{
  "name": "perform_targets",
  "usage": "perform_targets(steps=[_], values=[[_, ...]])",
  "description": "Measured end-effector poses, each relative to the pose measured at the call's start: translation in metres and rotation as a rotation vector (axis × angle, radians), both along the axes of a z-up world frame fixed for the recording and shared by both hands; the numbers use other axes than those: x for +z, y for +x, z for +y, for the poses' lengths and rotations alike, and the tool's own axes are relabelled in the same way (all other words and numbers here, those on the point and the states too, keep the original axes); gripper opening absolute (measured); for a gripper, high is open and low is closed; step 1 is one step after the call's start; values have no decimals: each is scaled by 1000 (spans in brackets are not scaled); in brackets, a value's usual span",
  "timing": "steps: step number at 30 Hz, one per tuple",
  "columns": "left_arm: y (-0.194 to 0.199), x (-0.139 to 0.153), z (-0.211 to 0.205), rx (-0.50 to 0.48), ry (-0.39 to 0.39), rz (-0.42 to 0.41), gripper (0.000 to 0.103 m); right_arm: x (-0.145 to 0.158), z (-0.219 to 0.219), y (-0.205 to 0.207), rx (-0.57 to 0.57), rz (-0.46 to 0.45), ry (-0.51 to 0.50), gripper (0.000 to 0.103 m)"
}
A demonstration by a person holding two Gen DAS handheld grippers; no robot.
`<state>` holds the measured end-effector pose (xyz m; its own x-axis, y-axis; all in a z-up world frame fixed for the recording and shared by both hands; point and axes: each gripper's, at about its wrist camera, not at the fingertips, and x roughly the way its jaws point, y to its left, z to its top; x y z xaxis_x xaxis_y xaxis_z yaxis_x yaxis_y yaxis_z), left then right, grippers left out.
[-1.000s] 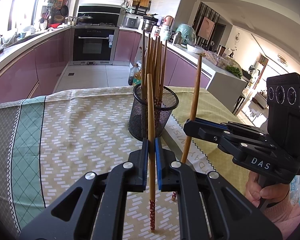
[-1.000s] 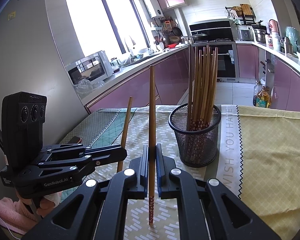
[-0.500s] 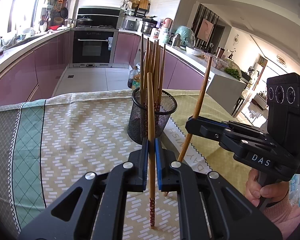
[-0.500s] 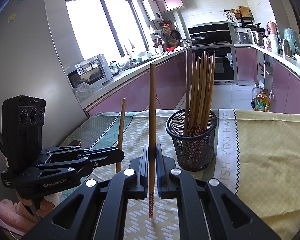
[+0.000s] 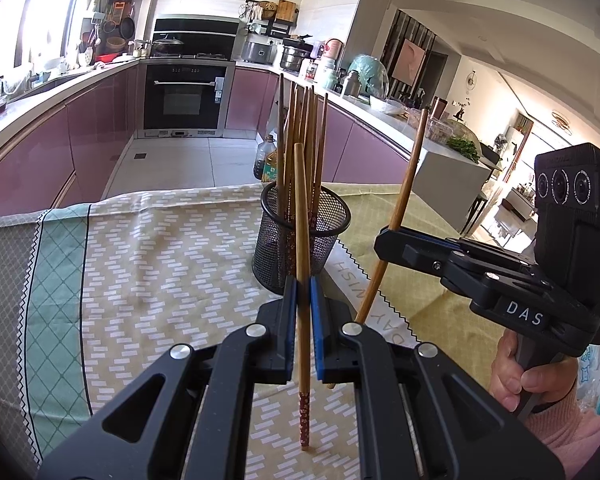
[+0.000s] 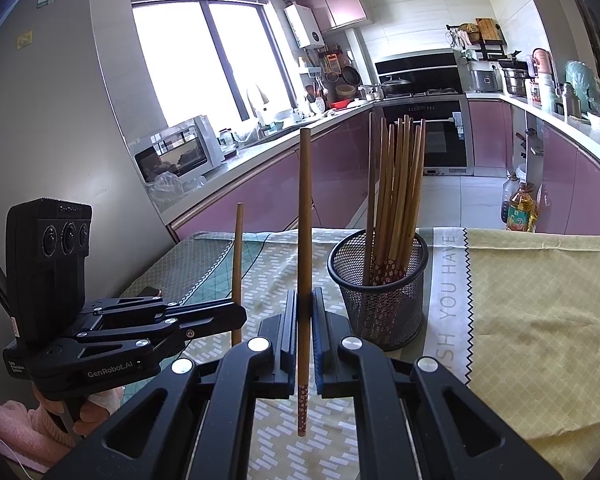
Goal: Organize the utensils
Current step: 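Carry both held chopsticks upright toward the mesh cup, raising them above its rim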
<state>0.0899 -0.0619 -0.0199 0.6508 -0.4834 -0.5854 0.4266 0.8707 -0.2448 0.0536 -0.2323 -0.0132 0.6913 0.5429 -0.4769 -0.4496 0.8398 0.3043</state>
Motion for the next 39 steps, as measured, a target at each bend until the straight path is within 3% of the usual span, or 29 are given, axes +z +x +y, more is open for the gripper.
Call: perform_targets(steps=[39], values=[[6, 15, -1, -7, -7, -33, 8, 10, -4, 8, -11, -30, 10, 6]])
